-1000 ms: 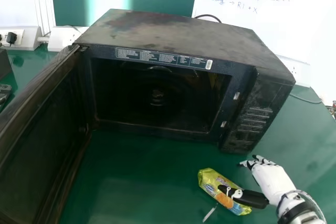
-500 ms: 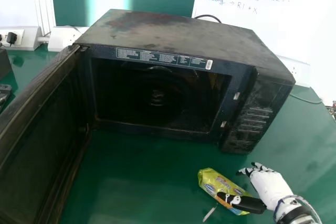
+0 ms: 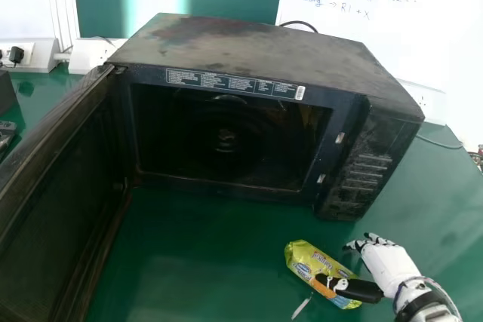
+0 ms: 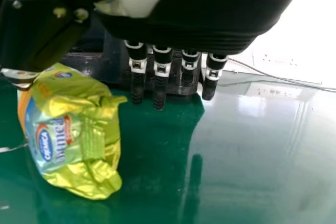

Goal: Put biscuit inside oven

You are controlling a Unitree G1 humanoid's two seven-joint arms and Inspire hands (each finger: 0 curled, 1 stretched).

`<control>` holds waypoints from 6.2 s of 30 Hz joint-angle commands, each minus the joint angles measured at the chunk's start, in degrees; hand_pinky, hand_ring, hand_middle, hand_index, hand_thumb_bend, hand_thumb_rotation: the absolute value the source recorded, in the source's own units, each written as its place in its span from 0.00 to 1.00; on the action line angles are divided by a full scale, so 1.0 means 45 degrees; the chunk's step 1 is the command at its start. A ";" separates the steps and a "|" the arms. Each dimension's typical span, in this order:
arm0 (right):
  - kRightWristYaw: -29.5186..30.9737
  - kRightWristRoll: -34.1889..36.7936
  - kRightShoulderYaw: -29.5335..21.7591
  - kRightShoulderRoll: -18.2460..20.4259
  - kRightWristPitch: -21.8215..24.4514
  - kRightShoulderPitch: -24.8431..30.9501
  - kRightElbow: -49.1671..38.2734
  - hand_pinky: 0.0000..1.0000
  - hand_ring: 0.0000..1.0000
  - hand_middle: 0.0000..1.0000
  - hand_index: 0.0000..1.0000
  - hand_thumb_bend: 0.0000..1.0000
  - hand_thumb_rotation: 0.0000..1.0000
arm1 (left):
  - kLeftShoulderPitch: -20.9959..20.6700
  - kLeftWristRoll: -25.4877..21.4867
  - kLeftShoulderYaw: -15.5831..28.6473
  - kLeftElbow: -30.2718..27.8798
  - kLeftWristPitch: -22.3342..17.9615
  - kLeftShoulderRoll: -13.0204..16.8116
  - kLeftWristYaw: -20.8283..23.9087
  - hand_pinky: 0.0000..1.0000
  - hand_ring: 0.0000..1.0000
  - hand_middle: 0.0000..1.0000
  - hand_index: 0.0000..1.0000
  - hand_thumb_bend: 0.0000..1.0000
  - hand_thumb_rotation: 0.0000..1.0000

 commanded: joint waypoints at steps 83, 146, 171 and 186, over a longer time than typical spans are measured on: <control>-0.1219 -0.3343 0.1492 -0.0630 -0.1431 0.0567 0.0120 0.91 0.81 0.84 0.81 0.90 0.49 | 0.1155 0.0437 -0.0089 -0.2084 0.0281 -0.0798 0.0363 0.76 0.88 0.95 0.98 0.88 0.98; -0.1780 -0.0700 0.1464 -0.0393 -0.1738 0.0152 0.0647 0.44 0.53 0.61 0.66 0.89 0.17 | 0.1637 0.0286 -0.0083 -0.3064 0.0598 -0.0980 0.0369 0.76 0.88 0.96 0.97 0.89 0.96; -0.1253 -0.1239 0.1721 -0.0525 -0.1685 0.0102 0.0632 0.63 0.68 0.73 0.69 0.97 0.26 | 0.2027 0.0317 -0.0084 -0.3801 0.0788 -0.1159 0.0420 0.75 0.88 0.96 0.97 0.88 0.96; -0.2435 -0.2444 0.1814 -0.0432 -0.1724 0.0478 0.0711 0.61 0.66 0.71 0.69 0.95 0.24 | 0.2185 0.0585 -0.0113 -0.4172 0.0802 -0.1430 0.0691 0.74 0.87 0.94 0.96 0.89 0.97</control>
